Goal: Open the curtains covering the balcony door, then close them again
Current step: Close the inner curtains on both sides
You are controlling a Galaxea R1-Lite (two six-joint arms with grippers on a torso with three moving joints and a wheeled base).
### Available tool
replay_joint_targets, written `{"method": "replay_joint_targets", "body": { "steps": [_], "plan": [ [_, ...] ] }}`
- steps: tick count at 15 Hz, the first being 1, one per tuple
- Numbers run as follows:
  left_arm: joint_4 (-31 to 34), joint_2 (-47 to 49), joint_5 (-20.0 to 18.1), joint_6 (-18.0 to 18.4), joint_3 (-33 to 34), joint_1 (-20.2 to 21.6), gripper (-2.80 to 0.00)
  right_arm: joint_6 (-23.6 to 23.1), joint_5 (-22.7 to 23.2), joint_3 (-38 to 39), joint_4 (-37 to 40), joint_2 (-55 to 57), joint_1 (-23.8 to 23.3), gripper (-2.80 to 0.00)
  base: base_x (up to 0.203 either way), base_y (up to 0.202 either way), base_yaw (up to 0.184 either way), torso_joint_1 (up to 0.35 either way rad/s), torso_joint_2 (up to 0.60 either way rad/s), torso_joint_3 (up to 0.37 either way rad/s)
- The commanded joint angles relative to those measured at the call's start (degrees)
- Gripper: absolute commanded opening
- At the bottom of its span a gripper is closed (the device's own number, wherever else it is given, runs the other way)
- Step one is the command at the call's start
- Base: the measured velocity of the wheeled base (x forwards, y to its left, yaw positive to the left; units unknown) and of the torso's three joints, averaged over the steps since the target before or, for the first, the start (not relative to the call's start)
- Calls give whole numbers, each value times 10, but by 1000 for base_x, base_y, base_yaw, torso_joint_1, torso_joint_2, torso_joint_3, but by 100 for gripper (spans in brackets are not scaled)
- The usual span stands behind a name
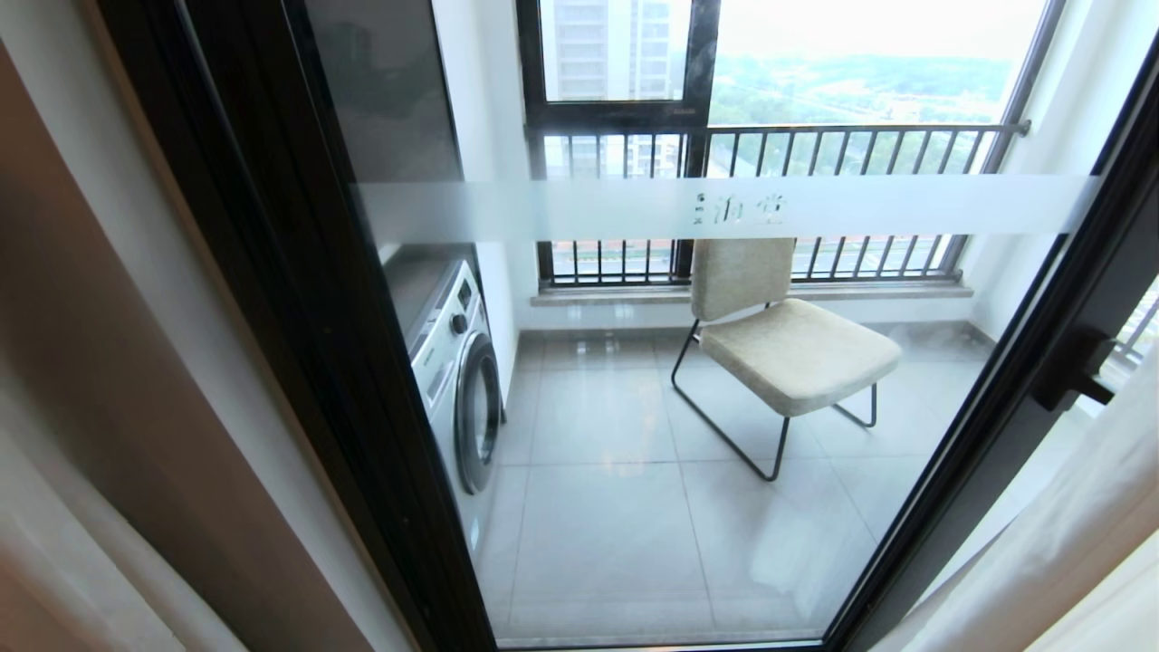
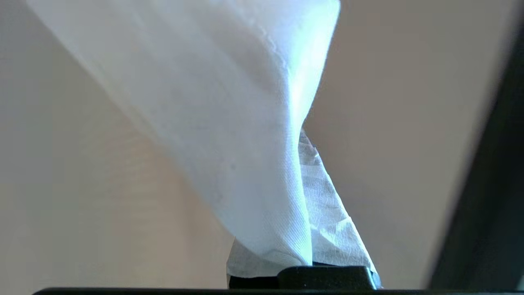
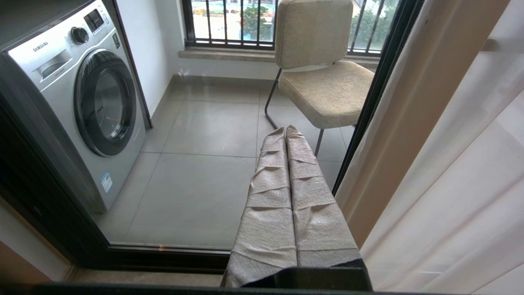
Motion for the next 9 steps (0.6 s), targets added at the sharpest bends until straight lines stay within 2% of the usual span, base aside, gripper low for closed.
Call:
{"method": "replay_joint_targets", "body": {
  "steps": [1, 9],
  "plan": [
    [-2, -33, 0, -1, 11, -50, -280, -1, 0, 0, 0, 1, 0, -280, 0, 0, 0, 0, 0, 0],
    [1, -66, 0, -1, 18, -219, -280, -1, 0, 0, 0, 1, 0, -280, 0, 0, 0, 0, 0, 0]
  ]
}}
